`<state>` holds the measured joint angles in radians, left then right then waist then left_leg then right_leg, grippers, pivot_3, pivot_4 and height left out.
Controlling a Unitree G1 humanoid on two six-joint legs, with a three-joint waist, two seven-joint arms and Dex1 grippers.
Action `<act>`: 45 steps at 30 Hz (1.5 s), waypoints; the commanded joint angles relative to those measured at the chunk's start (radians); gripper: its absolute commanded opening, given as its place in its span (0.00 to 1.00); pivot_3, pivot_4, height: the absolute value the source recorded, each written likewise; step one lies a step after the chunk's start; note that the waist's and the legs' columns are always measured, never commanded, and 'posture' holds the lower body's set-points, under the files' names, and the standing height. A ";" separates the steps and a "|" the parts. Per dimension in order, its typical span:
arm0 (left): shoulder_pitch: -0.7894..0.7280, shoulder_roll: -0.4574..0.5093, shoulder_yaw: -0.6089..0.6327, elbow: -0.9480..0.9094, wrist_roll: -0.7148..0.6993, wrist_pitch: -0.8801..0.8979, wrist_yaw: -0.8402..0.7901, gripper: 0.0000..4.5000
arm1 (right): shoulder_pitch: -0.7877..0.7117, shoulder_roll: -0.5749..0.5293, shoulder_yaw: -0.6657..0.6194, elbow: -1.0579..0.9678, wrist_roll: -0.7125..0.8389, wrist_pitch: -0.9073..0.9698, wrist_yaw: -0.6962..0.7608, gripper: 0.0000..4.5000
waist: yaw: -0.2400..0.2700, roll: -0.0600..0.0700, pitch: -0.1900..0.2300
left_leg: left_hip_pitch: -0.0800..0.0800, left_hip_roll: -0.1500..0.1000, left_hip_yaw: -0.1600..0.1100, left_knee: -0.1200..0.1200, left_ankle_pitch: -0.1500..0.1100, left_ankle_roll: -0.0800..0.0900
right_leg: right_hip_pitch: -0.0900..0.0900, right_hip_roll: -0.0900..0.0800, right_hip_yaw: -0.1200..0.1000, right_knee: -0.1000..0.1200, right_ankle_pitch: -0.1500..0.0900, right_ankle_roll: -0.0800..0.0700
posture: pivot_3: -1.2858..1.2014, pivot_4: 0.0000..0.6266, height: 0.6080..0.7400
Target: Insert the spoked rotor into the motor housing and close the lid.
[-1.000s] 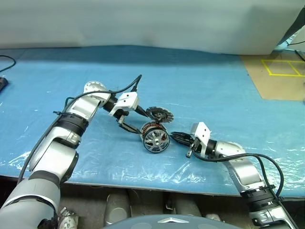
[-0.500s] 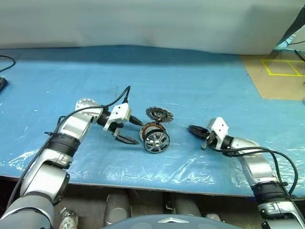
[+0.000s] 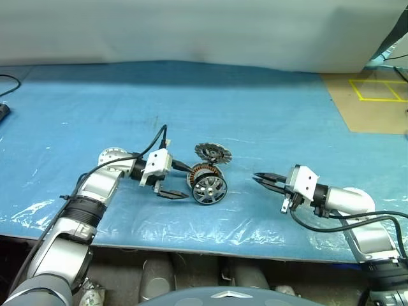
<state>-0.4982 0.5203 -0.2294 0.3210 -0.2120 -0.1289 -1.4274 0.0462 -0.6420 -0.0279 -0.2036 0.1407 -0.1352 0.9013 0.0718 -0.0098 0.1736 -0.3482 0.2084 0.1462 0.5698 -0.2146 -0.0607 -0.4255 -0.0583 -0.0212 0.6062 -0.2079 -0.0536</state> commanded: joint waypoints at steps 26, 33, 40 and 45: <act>0.047 -0.047 0.008 -0.159 0.012 -0.034 0.138 0.85 | -0.098 0.074 0.055 0.337 -0.412 -0.528 -0.540 0.05 | -0.010 0.000 0.000 | 0.001 -0.001 0.000 0.000 -0.002 -0.002 | 0.000 0.000 0.002 0.002 0.000 0.001 | 0.52 0.24 1.00; 0.061 -0.044 0.013 -0.159 0.008 -0.009 0.180 0.85 | -0.127 0.041 0.019 0.260 -0.177 -0.389 -0.421 0.05 | -0.009 0.000 0.000 | 0.001 -0.002 0.000 0.000 -0.001 -0.002 | 0.000 0.000 0.002 0.002 0.000 0.001 | 0.52 0.24 1.00; 0.038 -0.052 0.029 -0.121 0.007 0.003 0.218 0.85 | -0.174 -0.093 0.005 0.153 -0.045 -0.312 -0.217 0.05 | -0.008 0.001 0.000 | 0.001 -0.001 0.000 0.001 0.000 0.002 | 0.000 0.000 0.002 0.002 0.000 0.001 | 0.52 0.24 1.00; 0.004 -0.071 0.018 -0.043 0.026 -0.023 0.225 0.85 | -0.174 -0.033 0.063 0.269 -0.271 -0.658 -0.321 0.05 | -0.002 0.001 -0.001 | 0.001 -0.001 0.000 0.001 0.000 0.001 | 0.000 0.000 0.002 0.002 0.000 0.001 | 0.52 0.24 1.00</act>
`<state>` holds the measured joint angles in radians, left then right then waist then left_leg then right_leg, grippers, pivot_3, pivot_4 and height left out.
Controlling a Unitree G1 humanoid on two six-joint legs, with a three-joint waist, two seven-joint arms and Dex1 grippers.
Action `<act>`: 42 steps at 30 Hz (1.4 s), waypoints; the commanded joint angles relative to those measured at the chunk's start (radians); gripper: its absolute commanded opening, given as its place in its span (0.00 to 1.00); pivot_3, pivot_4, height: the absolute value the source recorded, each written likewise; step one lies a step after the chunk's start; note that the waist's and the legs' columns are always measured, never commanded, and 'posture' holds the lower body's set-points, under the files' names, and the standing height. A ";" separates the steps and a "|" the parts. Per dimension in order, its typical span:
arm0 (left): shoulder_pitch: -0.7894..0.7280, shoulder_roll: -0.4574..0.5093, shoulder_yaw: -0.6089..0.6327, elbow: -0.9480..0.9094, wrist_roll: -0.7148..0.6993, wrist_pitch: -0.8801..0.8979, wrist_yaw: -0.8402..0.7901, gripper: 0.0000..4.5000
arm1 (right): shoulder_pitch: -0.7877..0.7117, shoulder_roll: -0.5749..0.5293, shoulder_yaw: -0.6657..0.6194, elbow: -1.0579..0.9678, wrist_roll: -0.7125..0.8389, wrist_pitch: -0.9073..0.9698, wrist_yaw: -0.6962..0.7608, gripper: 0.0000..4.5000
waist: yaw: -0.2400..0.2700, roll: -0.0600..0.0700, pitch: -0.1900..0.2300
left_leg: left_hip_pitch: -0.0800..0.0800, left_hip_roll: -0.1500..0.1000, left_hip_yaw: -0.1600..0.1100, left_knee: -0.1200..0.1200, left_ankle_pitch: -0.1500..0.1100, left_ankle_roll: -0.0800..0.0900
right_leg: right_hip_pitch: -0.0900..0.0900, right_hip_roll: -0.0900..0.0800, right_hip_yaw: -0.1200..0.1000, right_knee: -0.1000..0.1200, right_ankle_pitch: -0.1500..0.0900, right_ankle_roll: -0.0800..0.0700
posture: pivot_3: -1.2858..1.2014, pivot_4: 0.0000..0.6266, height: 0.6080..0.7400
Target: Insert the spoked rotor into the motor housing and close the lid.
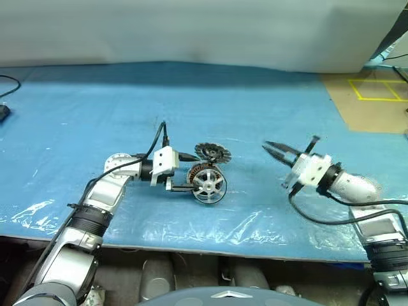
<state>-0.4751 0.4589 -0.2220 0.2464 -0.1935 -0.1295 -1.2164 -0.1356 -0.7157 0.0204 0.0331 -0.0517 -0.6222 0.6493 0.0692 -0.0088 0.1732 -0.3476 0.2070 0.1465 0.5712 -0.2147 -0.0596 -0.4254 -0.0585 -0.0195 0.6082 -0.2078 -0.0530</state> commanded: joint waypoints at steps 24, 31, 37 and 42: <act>-0.011 -0.020 0.057 0.041 -0.084 0.008 -0.009 0.86 | 0.123 0.038 0.041 -0.167 0.545 0.636 0.202 1.00 | 0.015 0.000 0.000 | -0.002 0.000 0.000 -0.001 0.001 0.004 | 0.000 0.000 0.000 -0.002 0.001 0.001 | 0.52 0.24 1.00; -0.077 -0.025 0.064 -0.010 -0.103 0.060 -0.012 0.86 | 0.089 0.083 -0.001 -0.070 0.492 0.634 0.202 1.00 | 0.000 0.001 0.000 | -0.003 0.000 0.001 0.001 0.000 0.002 | -0.002 -0.001 0.000 -0.001 0.002 0.000 | 0.52 0.24 1.00; -0.091 0.014 0.060 -0.202 -0.164 0.214 -0.040 0.86 | 0.086 0.122 -0.001 -0.062 0.453 0.625 0.209 1.00 | -0.001 0.001 0.000 | -0.003 0.000 0.001 0.000 0.001 0.000 | -0.002 -0.001 -0.001 -0.001 0.002 0.000 | 0.52 0.24 1.00; -0.095 0.054 0.051 -0.317 -0.222 0.318 -0.074 0.86 | 0.091 0.156 0.002 -0.075 0.426 0.630 0.202 1.00 | -0.001 0.001 0.000 | -0.002 0.000 0.001 -0.002 0.002 0.003 | -0.002 0.000 -0.001 -0.002 0.001 0.000 | 0.52 0.24 1.00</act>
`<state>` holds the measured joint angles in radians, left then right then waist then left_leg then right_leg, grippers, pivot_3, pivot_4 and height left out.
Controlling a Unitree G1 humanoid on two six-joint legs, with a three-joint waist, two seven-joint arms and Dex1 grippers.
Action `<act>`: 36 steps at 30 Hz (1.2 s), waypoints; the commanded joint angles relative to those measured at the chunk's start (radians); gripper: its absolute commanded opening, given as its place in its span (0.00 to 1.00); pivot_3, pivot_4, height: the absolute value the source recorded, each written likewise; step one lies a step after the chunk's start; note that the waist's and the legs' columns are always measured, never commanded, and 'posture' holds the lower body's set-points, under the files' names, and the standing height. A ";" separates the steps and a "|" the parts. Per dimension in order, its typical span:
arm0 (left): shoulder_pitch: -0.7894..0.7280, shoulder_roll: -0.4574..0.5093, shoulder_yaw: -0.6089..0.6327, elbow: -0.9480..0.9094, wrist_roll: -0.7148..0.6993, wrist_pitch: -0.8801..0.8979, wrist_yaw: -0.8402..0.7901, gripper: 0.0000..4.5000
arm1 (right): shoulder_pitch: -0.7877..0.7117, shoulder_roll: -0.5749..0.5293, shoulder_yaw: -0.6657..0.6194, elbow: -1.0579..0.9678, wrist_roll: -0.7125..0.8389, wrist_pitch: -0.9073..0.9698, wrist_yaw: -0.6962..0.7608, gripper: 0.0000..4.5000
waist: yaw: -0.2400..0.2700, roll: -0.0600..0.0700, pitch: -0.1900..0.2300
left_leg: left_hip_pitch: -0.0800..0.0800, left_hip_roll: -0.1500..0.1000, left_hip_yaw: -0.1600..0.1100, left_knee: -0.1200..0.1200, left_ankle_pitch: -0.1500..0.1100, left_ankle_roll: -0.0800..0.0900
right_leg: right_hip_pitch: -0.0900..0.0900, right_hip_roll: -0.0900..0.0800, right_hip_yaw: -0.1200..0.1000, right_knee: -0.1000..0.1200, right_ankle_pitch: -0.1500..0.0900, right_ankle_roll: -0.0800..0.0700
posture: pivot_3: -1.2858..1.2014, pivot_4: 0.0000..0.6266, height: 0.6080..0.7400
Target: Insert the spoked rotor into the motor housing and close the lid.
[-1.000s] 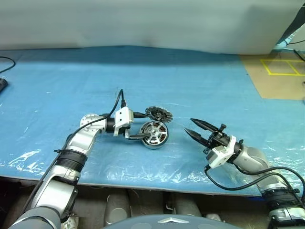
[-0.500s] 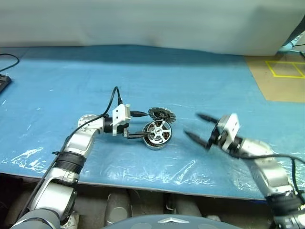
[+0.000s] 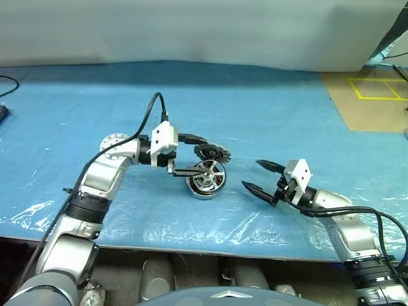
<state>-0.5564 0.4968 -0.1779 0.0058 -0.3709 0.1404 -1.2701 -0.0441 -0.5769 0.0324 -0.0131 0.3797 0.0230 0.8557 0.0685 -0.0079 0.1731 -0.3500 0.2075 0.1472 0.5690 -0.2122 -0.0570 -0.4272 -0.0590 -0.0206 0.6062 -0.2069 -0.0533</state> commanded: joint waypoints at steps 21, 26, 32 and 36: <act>-0.075 -0.041 -0.124 0.202 0.179 -0.118 -0.010 0.86 | 0.051 0.001 -0.022 -0.017 -0.025 -0.080 0.137 1.00 | -0.001 0.000 0.000 | 0.000 0.000 0.000 0.001 0.001 -0.003 | 0.000 0.000 0.000 0.000 0.000 0.000 | 0.52 0.24 1.00; -0.086 -0.058 -0.130 0.248 0.191 -0.162 -0.040 0.86 | 0.048 0.012 -0.025 0.004 -0.042 -0.098 0.125 1.00 | 0.001 0.000 0.000 | 0.000 -0.001 0.000 0.001 0.001 -0.002 | 0.000 -0.001 0.000 0.000 0.000 0.000 | 0.52 0.24 1.00; -0.091 -0.076 -0.119 0.291 0.194 -0.208 -0.040 0.86 | 0.048 0.032 -0.008 -0.031 -0.057 -0.069 0.084 1.00 | 0.000 0.000 0.000 | 0.000 0.000 0.000 0.001 0.001 -0.002 | 0.000 -0.001 0.000 0.000 0.000 0.000 | 0.52 0.24 1.00; -0.100 -0.091 -0.113 0.294 0.182 -0.202 -0.037 0.86 | 0.045 0.040 -0.007 -0.042 -0.072 -0.060 0.058 1.00 | 0.002 0.000 0.000 | 0.000 -0.001 0.000 0.001 0.001 -0.002 | 0.000 -0.001 0.000 0.000 0.000 0.000 | 0.52 0.24 1.00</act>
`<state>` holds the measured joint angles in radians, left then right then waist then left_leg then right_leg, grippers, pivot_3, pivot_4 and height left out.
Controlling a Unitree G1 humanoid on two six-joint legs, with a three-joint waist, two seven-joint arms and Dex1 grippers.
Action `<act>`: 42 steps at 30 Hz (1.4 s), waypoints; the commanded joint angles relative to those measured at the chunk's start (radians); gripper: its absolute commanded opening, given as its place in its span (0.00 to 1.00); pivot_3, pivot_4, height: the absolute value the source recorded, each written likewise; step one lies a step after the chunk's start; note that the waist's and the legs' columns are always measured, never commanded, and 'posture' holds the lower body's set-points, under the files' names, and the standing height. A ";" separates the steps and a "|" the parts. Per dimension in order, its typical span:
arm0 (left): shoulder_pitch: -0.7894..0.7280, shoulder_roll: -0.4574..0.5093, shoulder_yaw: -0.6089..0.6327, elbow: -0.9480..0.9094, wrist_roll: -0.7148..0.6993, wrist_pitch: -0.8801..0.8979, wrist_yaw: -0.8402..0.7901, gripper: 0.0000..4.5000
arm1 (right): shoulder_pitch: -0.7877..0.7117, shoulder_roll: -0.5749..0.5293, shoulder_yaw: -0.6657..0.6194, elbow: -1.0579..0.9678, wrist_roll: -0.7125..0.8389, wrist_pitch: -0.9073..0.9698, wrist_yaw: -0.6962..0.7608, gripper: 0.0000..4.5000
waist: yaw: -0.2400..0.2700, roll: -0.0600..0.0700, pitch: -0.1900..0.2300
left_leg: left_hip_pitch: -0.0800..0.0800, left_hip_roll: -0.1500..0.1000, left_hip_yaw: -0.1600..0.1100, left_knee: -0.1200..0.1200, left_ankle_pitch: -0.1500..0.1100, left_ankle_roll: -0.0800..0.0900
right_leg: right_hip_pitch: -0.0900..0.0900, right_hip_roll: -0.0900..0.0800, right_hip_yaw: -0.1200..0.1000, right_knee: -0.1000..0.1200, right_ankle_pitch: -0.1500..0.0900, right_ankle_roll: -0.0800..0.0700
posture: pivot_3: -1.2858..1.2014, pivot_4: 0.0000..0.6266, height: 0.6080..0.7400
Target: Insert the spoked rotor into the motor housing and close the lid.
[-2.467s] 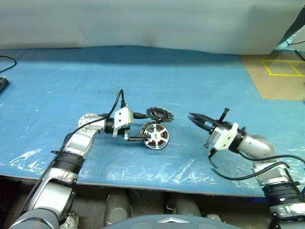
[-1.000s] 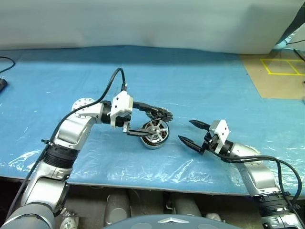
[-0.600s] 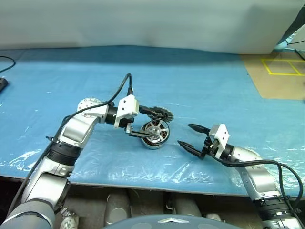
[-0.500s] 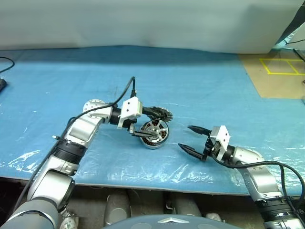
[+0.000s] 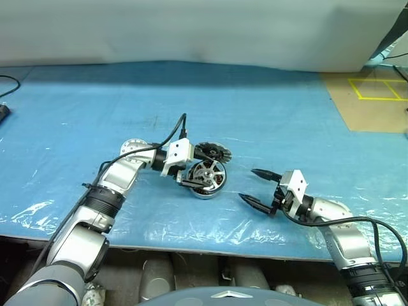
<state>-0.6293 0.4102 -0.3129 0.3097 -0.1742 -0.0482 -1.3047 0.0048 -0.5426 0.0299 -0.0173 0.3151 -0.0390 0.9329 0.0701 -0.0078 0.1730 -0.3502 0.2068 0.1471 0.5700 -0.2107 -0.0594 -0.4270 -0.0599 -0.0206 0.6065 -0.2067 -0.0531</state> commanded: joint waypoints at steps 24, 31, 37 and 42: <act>-0.003 -0.026 0.010 0.037 0.018 -0.045 0.009 0.73 | -0.045 0.050 0.001 0.022 -0.057 0.008 -0.067 1.00 | 0.000 0.000 0.000 | 0.000 0.000 0.000 0.000 0.000 0.000 | 0.000 0.000 0.000 0.000 0.000 0.000 | 0.52 0.24 1.00; 0.014 -0.026 0.022 0.001 0.004 -0.041 0.017 0.73 | -0.051 0.051 0.005 -0.002 -0.060 0.032 -0.080 1.00 | 0.000 0.000 0.000 | 0.000 0.000 0.000 0.000 0.000 0.000 | 0.000 0.000 0.000 0.000 0.000 0.000 | 0.52 0.24 1.00; 0.034 -0.022 0.033 -0.024 -0.010 -0.024 0.029 0.73 | -0.057 0.051 0.010 -0.019 -0.059 0.058 -0.089 1.00 | -0.001 0.000 0.000 | 0.000 0.000 0.000 0.000 0.000 0.000 | 0.000 0.000 0.000 0.000 0.000 0.000 | 0.52 0.24 1.00; 0.038 -0.018 0.030 -0.021 -0.009 -0.021 0.027 0.73 | -0.063 0.051 0.007 -0.032 -0.056 0.081 -0.100 1.00 | -0.001 0.000 0.000 | 0.000 0.000 0.000 0.000 0.000 0.000 | 0.000 0.000 0.000 0.000 0.000 0.000 | 0.52 0.24 1.00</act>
<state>-0.5873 0.3879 -0.3024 0.3181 -0.1688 -0.0736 -1.2787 -0.0479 -0.4946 0.0432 -0.0091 0.2509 0.0375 0.8372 0.0694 -0.0077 0.1730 -0.3501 0.2070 0.1471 0.5698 -0.2108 -0.0595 -0.4270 -0.0599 -0.0206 0.6064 -0.2067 -0.0531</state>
